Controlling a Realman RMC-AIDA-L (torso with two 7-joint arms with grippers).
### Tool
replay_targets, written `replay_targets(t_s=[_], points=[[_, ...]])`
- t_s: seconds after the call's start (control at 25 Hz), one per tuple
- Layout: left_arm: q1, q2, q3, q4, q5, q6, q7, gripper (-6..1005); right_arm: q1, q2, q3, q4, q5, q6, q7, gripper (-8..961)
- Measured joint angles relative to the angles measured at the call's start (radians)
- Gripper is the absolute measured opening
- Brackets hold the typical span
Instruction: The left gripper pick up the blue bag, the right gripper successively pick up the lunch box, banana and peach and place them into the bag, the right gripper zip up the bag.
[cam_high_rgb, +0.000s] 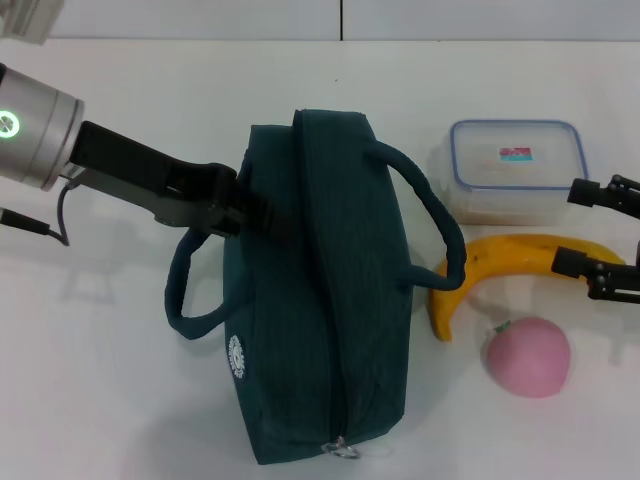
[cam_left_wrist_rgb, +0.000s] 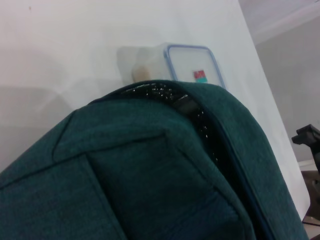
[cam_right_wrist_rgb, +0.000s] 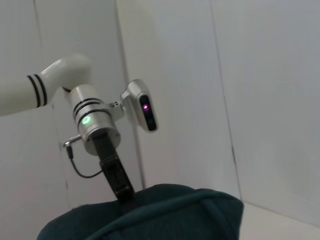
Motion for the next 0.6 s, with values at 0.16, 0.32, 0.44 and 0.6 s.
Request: replay_targets(t_s=[0.16, 0.32, 0.44, 0.6], points=[[-0.003, 0.004, -0.002, 0.0, 0.006, -0.001, 0.011, 370, -0.015, 0.002, 0.011, 0.001, 0.0, 0.0, 0.007, 800], [-0.003, 0.008, -0.007, -0.001, 0.007, -0.009, 0.023, 209, -0.021, 0.002, 0.042, 0.032, 0.013, 0.0, 0.017, 796], [0.005, 0.007, -0.007, -0.004, 0.006, -0.027, 0.036, 88, -0.02, 0.002, 0.067, 0.049, 0.019, 0.004, 0.019, 793], [0.012, 0.003, -0.007, -0.004, 0.007, -0.057, 0.044, 47, -0.003, 0.004, 0.205, 0.143, 0.048, 0.207, 0.083, 790]])
